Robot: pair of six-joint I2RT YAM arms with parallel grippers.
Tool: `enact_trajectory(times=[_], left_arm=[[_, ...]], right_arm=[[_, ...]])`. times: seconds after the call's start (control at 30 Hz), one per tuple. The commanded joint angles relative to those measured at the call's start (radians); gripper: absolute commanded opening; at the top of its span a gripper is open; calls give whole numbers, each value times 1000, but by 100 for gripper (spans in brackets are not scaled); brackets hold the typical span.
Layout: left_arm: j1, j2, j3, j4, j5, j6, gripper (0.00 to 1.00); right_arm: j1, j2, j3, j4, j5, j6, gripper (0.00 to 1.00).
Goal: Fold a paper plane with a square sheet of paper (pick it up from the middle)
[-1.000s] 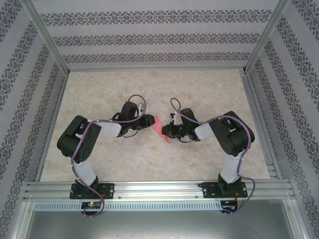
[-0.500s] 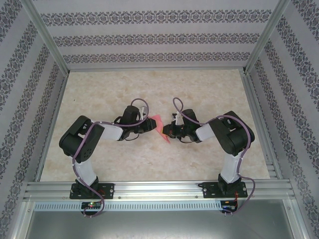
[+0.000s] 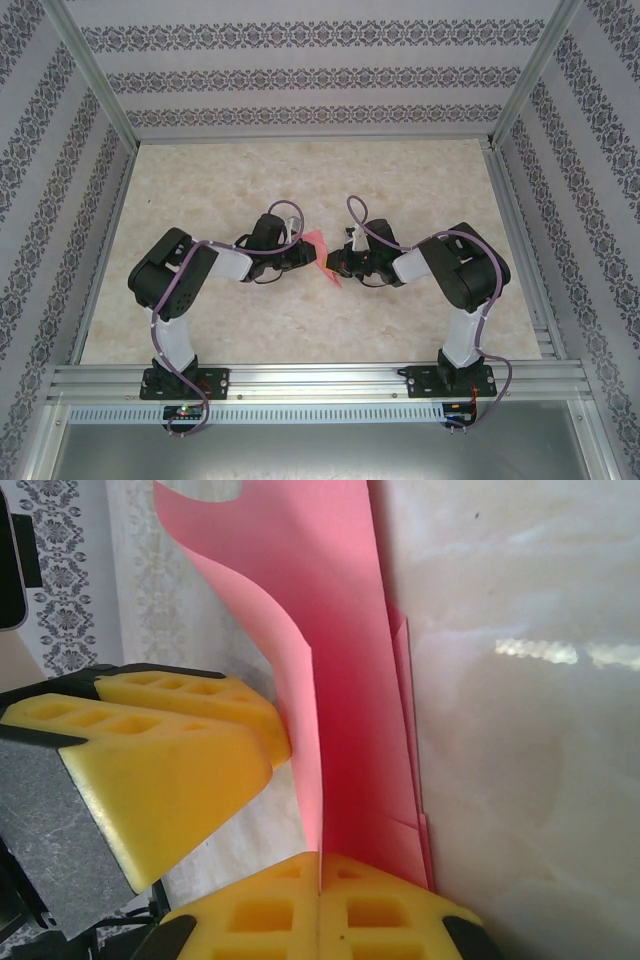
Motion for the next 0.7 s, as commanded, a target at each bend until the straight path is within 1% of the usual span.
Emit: enact_trajectory(times=[0.0, 0.17, 0.37, 0.5, 0.67], left_arm=[[-13, 17, 29, -21, -6, 10, 19], [-16, 25, 55, -98, -32, 18, 17], [-18, 42, 102, -246, -75, 25, 16], [-19, 50, 131, -329, -102, 25, 15], [-19, 67, 147, -362, -112, 22, 15]], right_arm=[[-11, 54, -8, -58, 46, -22, 0], [-11, 48, -2, -76, 48, -30, 0], [-11, 24, 9, -113, 45, -39, 4], [-12, -2, 21, -143, 33, -45, 8], [-11, -46, 35, -211, 7, -66, 15]])
